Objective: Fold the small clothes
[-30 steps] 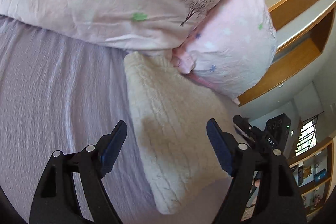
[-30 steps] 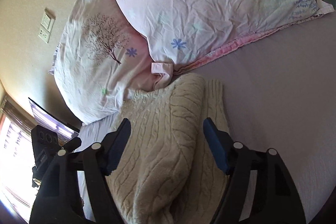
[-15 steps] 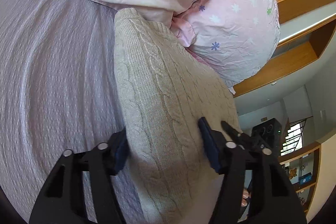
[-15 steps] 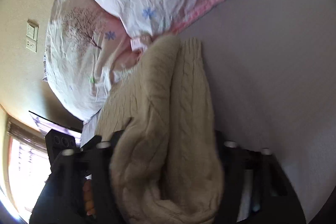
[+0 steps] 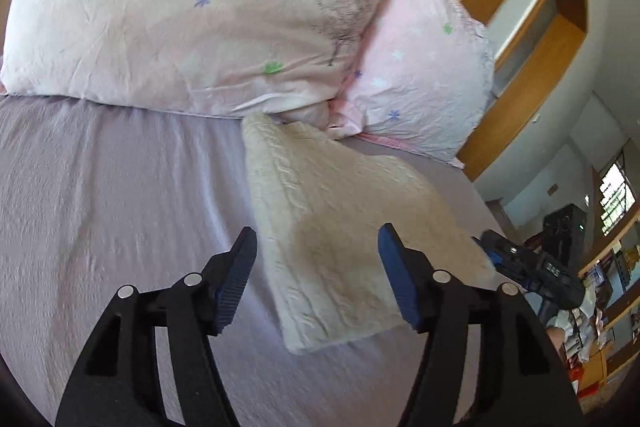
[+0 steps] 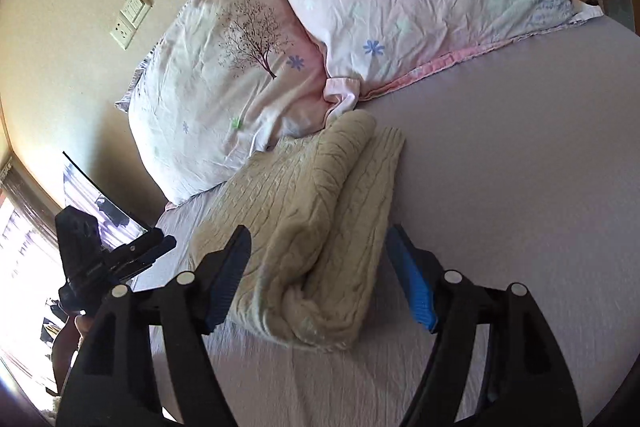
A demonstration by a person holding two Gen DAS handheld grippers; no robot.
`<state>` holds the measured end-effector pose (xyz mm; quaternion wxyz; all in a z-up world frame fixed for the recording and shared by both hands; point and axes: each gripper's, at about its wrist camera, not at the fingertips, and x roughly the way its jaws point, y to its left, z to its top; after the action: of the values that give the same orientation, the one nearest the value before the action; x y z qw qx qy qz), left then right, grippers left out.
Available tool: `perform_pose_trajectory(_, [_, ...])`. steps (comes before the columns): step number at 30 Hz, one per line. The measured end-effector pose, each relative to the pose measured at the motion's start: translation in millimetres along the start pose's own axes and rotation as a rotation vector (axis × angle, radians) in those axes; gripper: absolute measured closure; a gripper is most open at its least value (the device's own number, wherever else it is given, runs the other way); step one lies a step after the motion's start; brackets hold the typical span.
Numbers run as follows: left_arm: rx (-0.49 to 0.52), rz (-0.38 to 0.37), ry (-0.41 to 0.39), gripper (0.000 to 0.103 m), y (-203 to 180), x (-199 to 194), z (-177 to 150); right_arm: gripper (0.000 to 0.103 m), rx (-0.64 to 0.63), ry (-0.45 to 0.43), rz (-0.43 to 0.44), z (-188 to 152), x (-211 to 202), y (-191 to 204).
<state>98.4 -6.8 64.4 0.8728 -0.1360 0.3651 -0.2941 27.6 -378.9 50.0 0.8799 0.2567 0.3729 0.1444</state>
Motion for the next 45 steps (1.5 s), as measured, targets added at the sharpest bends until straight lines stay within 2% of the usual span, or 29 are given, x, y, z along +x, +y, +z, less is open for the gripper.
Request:
perform_pose_trajectory(2, [0.080, -0.022, 0.004, 0.037, -27, 4, -7, 0.048, -0.012, 0.017, -0.023, 7, 7, 5])
perform_pose_trajectory(5, [0.222, 0.016, 0.032, 0.035, -62, 27, -17, 0.051, -0.038, 0.087, -0.078, 15, 33, 9])
perform_pose_trajectory(6, [0.243, 0.030, 0.053, 0.035, -65, 35, -21, 0.070, -0.026, 0.121, -0.081, 16, 45, 6])
perform_pose_trajectory(7, [0.241, 0.030, 0.085, 0.035, -64, 42, -25, 0.079, -0.004, 0.138, -0.066, 14, 52, -2])
perform_pose_trajectory(8, [0.222, 0.023, 0.123, 0.035, -60, 50, -29, 0.083, 0.032, 0.121, -0.078, 13, 54, -10])
perform_pose_trajectory(10, [0.187, 0.004, 0.184, 0.042, -50, 63, -39, 0.085, 0.137, 0.104, -0.060, 12, 52, -32])
perform_pose_trajectory(12, [0.187, 0.007, 0.193, 0.044, -48, 65, -49, 0.085, 0.185, 0.106, -0.035, 8, 52, -41])
perform_pose_trajectory(14, [0.184, 0.006, 0.181, 0.044, -50, 56, -53, 0.080, 0.144, 0.082, -0.035, 2, 44, -34])
perform_pose_trajectory(16, [0.162, -0.016, 0.155, 0.041, -51, 41, -57, 0.066, 0.096, 0.038, -0.031, -5, 27, -28])
perform_pose_trajectory(17, [0.156, -0.015, 0.145, 0.038, -51, 33, -60, 0.040, 0.077, 0.012, -0.036, -10, 15, -26])
perform_pose_trajectory(18, [0.148, 0.003, 0.131, 0.028, -51, 27, -64, 0.014, 0.053, -0.021, -0.039, -15, 2, -24])
perform_pose_trajectory(19, [0.142, 0.033, 0.113, 0.020, -51, 20, -69, 0.006, 0.022, -0.046, -0.049, -19, -8, -22])
perform_pose_trajectory(20, [0.139, 0.070, 0.098, 0.017, -50, 16, -74, 0.002, -0.015, -0.054, -0.064, -24, -16, -19])
perform_pose_trajectory(22, [0.133, 0.195, 0.081, 0.001, -47, 13, -80, 0.002, -0.089, -0.006, -0.156, -35, -17, -11])
perform_pose_trajectory(24, [0.132, 0.331, 0.082, 0.001, -45, 15, -85, 0.002, -0.143, 0.066, -0.303, -48, -9, -3])
perform_pose_trajectory(29, [0.107, 0.462, 0.185, 0.001, -30, 35, -86, 0.002, -0.253, 0.151, -0.382, -72, 15, 17])
perform_pose_trajectory(31, [0.148, 0.523, 0.185, 0.001, -33, 40, -87, 0.002, -0.274, 0.177, -0.416, -76, 25, 23])
perform_pose_trajectory(35, [0.159, 0.537, 0.194, 0.001, -36, 41, -89, 0.002, -0.325, 0.192, -0.504, -86, 37, 31])
perform_pose_trajectory(45, [0.161, 0.543, 0.178, 0.001, -40, 39, -90, 0.002, -0.320, 0.175, -0.505, -89, 34, 33])
